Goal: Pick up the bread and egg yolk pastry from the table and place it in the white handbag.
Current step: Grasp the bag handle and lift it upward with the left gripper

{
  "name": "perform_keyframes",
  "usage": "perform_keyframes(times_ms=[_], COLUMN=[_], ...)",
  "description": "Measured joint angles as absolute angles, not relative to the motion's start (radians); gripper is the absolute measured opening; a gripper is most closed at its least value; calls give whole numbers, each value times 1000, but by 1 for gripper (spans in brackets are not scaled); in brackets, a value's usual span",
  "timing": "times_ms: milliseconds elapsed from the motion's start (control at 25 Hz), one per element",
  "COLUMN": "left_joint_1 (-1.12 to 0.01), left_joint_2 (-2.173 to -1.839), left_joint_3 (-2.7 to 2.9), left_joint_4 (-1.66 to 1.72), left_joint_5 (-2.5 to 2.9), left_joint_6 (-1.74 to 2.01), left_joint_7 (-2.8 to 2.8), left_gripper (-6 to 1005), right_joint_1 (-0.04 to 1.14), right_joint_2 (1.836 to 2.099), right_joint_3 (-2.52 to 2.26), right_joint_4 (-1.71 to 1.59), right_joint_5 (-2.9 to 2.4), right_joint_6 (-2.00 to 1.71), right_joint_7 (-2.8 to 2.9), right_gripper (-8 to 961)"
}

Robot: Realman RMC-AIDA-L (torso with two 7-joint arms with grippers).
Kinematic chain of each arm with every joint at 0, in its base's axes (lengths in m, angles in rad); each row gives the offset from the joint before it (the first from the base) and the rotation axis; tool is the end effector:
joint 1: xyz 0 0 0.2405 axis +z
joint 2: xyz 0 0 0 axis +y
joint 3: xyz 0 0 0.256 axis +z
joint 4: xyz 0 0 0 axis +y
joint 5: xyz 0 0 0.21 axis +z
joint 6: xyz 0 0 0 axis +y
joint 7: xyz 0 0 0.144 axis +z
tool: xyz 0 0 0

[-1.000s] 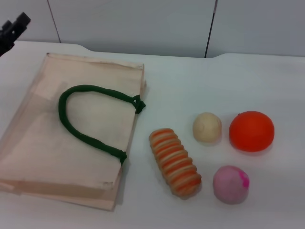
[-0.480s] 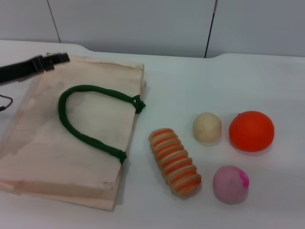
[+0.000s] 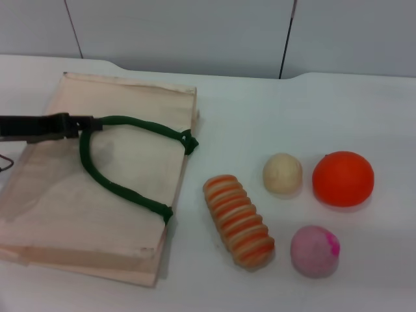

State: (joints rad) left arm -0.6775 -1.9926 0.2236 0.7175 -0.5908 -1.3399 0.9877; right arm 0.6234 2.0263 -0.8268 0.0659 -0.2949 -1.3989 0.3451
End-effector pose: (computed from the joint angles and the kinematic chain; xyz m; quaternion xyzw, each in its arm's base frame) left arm -0.3257 0.3802 0.0777 -0.7523 -0.5805 -0.1680 0.2623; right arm 0.3142 0.3691 0.0667 -0.5628 0.2154 0.4291 0.6728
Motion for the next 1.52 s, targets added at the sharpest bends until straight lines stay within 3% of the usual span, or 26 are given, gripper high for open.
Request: perform_keyframes(times_ms=[1520], left_joint_1=[-779], left_joint_2=[-1955], left_joint_3=[316], left_joint_4=[646], left_joint_5=[-345], left_joint_6=[-1366], left_joint_7=[814], left_gripper=[697], right_joint_1=[624], right_joint_2=[2026], right_joint_3=[-821], right_joint_4=[61], right_joint_5=[-291], right_joint_6=[-1410], right_joint_7=[347], right_gripper=[858])
